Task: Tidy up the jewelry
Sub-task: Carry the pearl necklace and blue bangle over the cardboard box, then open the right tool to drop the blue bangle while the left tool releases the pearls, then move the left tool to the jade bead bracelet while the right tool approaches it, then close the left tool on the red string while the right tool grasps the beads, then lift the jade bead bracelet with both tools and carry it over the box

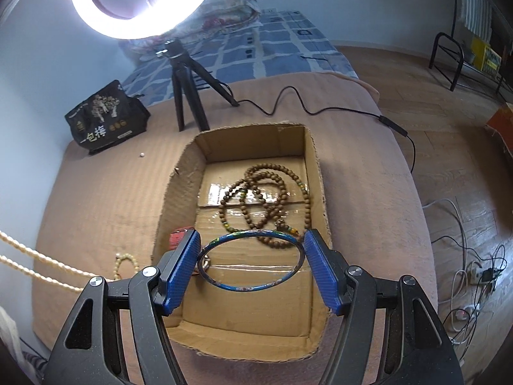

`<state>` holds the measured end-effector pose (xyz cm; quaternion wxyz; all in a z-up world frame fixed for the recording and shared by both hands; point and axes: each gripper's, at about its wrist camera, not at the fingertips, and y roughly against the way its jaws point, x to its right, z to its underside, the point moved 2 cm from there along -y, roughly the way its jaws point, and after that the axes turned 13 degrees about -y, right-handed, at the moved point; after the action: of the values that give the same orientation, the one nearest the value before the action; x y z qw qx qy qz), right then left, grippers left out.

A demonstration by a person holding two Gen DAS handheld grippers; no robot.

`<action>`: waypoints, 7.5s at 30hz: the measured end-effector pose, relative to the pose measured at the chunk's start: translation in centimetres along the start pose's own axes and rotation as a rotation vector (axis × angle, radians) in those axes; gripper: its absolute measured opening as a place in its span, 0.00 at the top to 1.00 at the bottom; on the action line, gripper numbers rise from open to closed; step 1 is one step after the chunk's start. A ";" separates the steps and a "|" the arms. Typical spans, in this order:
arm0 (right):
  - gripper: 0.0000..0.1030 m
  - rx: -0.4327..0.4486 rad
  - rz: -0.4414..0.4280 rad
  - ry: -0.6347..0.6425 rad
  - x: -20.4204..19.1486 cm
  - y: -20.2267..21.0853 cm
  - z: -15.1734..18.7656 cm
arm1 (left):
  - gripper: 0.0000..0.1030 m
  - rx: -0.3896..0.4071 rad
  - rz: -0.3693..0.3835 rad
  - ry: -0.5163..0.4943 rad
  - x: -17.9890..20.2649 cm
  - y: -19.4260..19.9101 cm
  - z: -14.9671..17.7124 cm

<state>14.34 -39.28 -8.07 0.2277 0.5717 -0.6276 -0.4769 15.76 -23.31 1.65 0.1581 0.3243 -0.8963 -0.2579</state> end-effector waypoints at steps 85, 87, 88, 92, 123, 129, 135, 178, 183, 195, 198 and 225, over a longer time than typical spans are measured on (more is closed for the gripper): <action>0.22 -0.148 -0.207 0.271 -14.2 -2.8 6.5 | 0.50 -0.268 -0.222 0.110 -16.0 3.0 15.7; 0.23 -0.176 -0.211 0.269 -14.4 -3.7 7.0 | 0.52 -0.273 -0.213 0.110 -16.2 2.7 15.9; 0.24 -0.184 -0.212 0.271 -14.5 -3.9 7.2 | 0.56 -0.277 -0.202 0.110 -16.2 2.5 16.1; 0.37 -0.222 -0.223 0.273 -15.0 -4.8 7.8 | 0.61 -0.297 -0.181 0.102 -16.2 1.7 16.5; 0.62 -0.313 -0.099 0.371 -17.9 -11.2 8.9 | 0.71 -0.381 0.038 0.053 -9.2 -1.0 19.8; 0.67 -0.320 -0.083 0.380 -18.0 -12.2 8.6 | 0.72 -0.410 0.027 0.044 -8.4 -2.3 20.3; 0.68 -0.328 -0.075 0.384 -17.9 -12.9 8.4 | 0.75 -0.423 0.015 0.045 -8.3 -3.5 20.5; 0.94 -0.223 -0.160 0.311 -16.1 -7.8 8.6 | 0.90 -0.387 -0.054 0.068 -7.7 0.0 20.8; 0.94 -0.171 -0.171 0.293 -15.6 -5.4 8.0 | 0.91 -0.353 -0.063 0.087 -7.5 1.3 20.0; 0.94 -0.075 -0.196 0.271 -14.3 -0.8 6.9 | 0.90 -0.246 -0.062 0.090 -6.6 2.6 16.7; 0.94 -0.050 -0.197 0.253 -13.4 0.3 6.5 | 0.90 -0.219 -0.050 0.087 -6.3 2.6 15.6; 0.94 0.032 -0.031 0.073 -1.1 1.1 2.1 | 0.90 -0.154 0.031 0.012 -0.8 -4.6 10.0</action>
<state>12.34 -37.62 -7.78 0.2340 0.6020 -0.6174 -0.4491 14.13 -22.18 -9.23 0.1920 0.2989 -0.8776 -0.3219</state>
